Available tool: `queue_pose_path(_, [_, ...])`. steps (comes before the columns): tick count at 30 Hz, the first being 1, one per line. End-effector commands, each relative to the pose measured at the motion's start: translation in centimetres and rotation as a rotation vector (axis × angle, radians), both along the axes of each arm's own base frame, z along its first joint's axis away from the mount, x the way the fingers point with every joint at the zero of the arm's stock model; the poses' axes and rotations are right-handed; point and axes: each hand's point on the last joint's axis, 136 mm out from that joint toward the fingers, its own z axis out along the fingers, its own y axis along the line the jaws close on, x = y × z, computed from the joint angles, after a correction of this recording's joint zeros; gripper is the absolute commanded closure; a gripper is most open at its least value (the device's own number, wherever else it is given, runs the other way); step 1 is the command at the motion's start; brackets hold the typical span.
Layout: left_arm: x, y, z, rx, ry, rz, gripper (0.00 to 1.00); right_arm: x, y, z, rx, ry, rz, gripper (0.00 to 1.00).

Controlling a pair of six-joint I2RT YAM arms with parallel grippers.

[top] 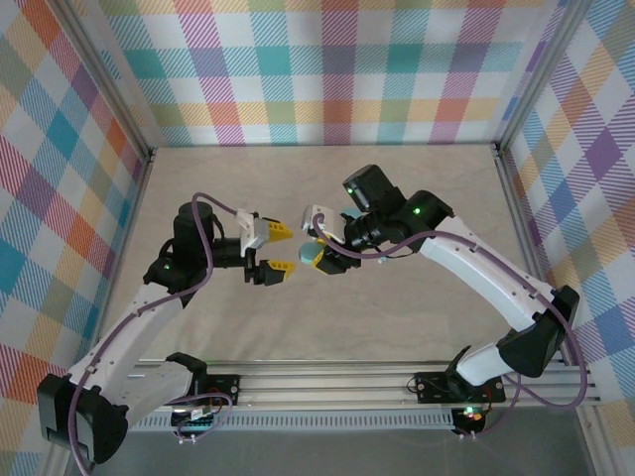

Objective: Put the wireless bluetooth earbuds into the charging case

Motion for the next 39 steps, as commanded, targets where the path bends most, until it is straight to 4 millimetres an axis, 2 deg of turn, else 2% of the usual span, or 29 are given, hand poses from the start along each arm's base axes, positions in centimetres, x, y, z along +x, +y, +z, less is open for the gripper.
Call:
queue_pose_path(1, [0.0,-0.6,0.4,-0.020,-0.018,-0.017,0.27,-1.0,0.7,1.3,0.040,-0.006,0.070,0.91])
queue_pose_path(23, [-0.8,-2.2,0.3,-0.015,0.013,-0.097,0.30,-1.4,1.1,1.2,0.034,-0.016,0.091,0.91])
queue_pose_path(28, [-0.9,-2.4,0.3,-0.017,0.021,-0.112,0.36,-1.3,1.0,0.9,0.024,-0.015,0.090,0.91])
queue_pose_path(39, [-1.3,-2.5,0.6,-0.020,0.013,-0.121,0.33,-1.1,1.2,0.1,0.002,-0.003,0.090,0.91])
